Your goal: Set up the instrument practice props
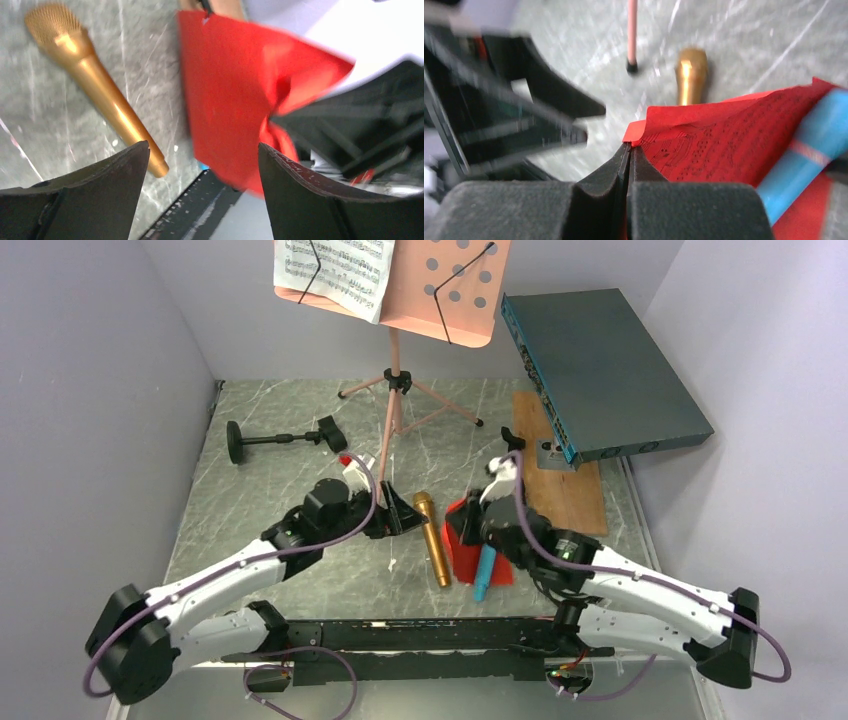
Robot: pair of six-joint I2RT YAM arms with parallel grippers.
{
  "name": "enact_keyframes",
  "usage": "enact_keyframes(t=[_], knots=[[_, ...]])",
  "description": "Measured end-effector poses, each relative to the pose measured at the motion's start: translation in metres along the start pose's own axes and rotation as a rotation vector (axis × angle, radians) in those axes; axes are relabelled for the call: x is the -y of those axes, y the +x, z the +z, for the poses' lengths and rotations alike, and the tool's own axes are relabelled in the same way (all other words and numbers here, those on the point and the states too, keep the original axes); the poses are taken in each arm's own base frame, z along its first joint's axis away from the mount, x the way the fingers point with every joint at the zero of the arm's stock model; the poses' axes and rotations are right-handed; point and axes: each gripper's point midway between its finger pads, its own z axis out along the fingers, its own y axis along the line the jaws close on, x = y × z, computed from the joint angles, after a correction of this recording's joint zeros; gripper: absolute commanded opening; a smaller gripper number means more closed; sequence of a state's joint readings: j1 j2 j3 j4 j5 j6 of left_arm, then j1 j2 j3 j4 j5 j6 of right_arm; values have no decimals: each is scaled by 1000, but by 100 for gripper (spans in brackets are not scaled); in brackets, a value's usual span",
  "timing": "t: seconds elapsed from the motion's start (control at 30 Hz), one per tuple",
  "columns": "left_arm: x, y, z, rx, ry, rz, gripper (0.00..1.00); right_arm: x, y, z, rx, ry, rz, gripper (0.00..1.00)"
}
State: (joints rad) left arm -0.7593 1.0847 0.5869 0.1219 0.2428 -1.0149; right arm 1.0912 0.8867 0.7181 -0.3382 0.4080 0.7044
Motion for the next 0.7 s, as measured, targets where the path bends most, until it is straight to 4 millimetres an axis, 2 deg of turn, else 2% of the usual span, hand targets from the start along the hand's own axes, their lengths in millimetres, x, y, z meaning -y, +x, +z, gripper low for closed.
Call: enact_keyframes(t=[0.07,0.13,0.23,0.3,0.37,0.57,0.7], knots=[[14,-9,-12,37,51,113,85,-8,-38,-3,82,-19,73,0],[27,-13,-24,60,107,226,86,-11,-67,-4,149,-32,138,0],[38,-14,-34,76,164,379,87,-12,-95,-2,213,-34,220,1],[38,-13,-37,77,162,464,91,-14,-103,4,223,-35,255,1],[40,-11,-36,84,153,540,91,-13,-107,10,230,-30,286,1],[56,6,-22,134,74,801,91,-5,-121,29,231,2,350,0],[44,-9,-18,180,-66,799,93,-26,-138,40,227,-56,303,0]])
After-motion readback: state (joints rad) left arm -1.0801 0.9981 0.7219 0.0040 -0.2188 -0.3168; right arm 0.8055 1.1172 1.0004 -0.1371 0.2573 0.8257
